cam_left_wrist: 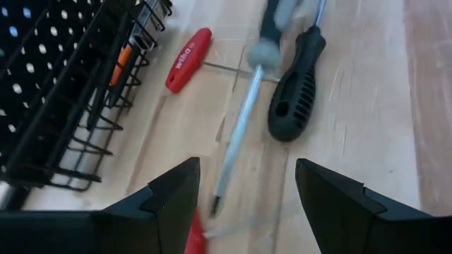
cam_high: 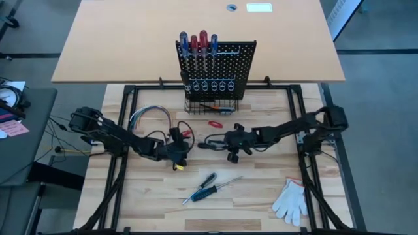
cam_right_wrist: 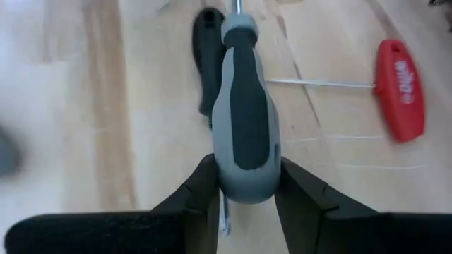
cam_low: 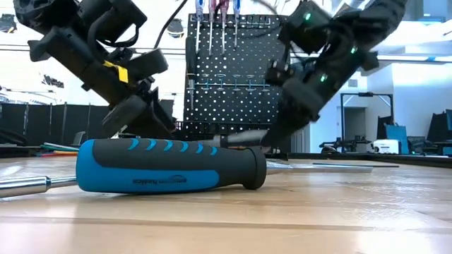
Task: Hang tools onto peg board
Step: Hang the top gray screwdriver on the pegboard
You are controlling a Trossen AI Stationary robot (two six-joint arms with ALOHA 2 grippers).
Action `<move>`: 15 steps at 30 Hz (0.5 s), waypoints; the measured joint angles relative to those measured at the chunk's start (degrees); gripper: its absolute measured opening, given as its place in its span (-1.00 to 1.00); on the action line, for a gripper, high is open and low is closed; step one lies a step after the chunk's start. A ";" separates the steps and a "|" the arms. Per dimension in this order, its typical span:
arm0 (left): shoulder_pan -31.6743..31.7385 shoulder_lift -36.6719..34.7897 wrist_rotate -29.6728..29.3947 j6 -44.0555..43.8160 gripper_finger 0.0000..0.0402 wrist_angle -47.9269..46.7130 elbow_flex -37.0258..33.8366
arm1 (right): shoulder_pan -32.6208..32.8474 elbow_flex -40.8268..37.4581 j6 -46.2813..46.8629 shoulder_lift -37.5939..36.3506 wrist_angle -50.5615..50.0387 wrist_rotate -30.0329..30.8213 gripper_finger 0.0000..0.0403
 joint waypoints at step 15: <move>3.96 0.00 2.16 11.29 -0.22 -6.54 9.17 | 3.40 -0.04 0.66 -5.95 -0.48 0.36 -0.48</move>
